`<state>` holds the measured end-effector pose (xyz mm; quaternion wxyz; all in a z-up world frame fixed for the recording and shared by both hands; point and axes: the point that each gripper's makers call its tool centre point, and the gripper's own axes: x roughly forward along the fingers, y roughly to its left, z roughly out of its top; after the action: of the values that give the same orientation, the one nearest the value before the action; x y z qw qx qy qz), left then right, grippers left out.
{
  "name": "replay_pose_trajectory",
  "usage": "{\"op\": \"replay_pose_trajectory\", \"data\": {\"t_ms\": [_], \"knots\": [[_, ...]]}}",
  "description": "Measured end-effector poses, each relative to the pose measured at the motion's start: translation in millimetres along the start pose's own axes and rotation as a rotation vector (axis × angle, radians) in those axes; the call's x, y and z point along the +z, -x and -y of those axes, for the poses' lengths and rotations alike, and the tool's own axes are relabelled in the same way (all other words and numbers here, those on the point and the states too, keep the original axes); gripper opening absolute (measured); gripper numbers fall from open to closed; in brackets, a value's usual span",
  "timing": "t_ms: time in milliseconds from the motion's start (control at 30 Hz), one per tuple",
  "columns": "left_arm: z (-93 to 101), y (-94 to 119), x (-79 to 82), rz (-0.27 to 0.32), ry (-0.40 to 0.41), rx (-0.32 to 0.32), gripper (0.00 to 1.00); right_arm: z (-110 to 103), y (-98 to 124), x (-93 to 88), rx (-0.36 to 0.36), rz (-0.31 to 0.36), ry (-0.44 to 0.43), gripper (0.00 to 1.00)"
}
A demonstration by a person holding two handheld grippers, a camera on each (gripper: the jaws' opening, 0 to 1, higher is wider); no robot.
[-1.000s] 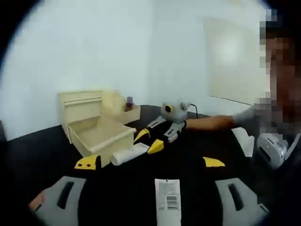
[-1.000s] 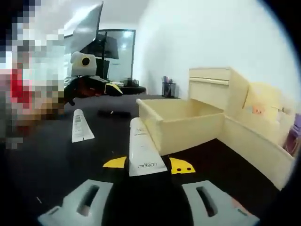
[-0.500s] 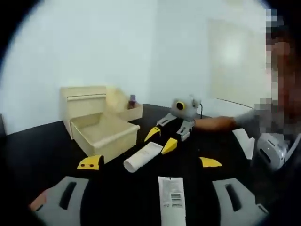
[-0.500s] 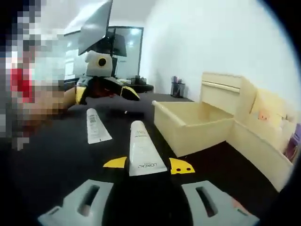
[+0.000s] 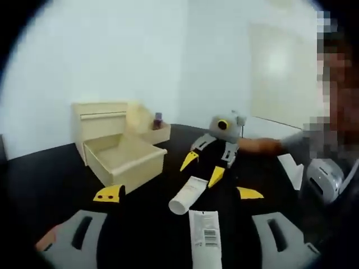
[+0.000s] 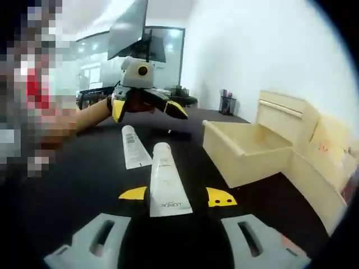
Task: Open the drawer, pick up the cosmetic bottles from the table one by one, place them into the drawer, release the gripper, close the drawer, and move the gripper away
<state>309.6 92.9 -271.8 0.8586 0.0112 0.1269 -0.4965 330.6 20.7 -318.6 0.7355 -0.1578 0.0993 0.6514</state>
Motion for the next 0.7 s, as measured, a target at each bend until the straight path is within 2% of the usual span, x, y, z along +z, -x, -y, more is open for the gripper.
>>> {"op": "replay_pose_trajectory", "data": {"t_ms": [133, 167, 200, 267, 367, 467, 500, 533, 600, 700], "knots": [[1.5, -2, -0.4, -0.004, -0.005, -0.004, 0.79, -7, -17, -4.1, 0.017, -0.031, 0.041, 0.34], [2.4, -2, 0.2, -0.002, -0.008, -0.006, 0.79, -6, -19, -2.2, 0.022, -0.02, 0.03, 0.34], [2.7, -3, 1.6, 0.002, -0.012, -0.01, 0.79, -7, -20, -2.7, 0.04, -0.028, -0.024, 0.31], [5.2, -3, 3.4, 0.01, -0.013, -0.019, 0.79, -3, -23, -2.2, 0.044, -0.023, -0.035, 0.28], [4.1, -3, 3.3, 0.007, -0.009, -0.018, 0.79, -4, -19, 0.0, 0.028, -0.017, -0.027, 0.25], [1.8, -4, 4.3, 0.009, 0.0, -0.011, 0.76, 2, -15, 8.7, -0.017, -0.004, 0.004, 0.18], [1.5, -4, 5.6, 0.014, 0.006, -0.01, 0.75, 5, -13, 18.6, -0.032, 0.039, 0.032, 0.1], [2.4, -4, 7.2, 0.022, 0.013, -0.016, 0.75, 8, -9, 24.5, -0.042, 0.054, 0.019, 0.08], [2.4, -4, 8.0, 0.024, 0.019, -0.018, 0.75, 1, -7, 20.1, 0.0, 0.002, 0.021, 0.08], [2.3, -5, 5.7, 0.015, 0.014, -0.012, 0.75, -1, -7, 18.8, -0.014, 0.008, 0.056, 0.08]]}}
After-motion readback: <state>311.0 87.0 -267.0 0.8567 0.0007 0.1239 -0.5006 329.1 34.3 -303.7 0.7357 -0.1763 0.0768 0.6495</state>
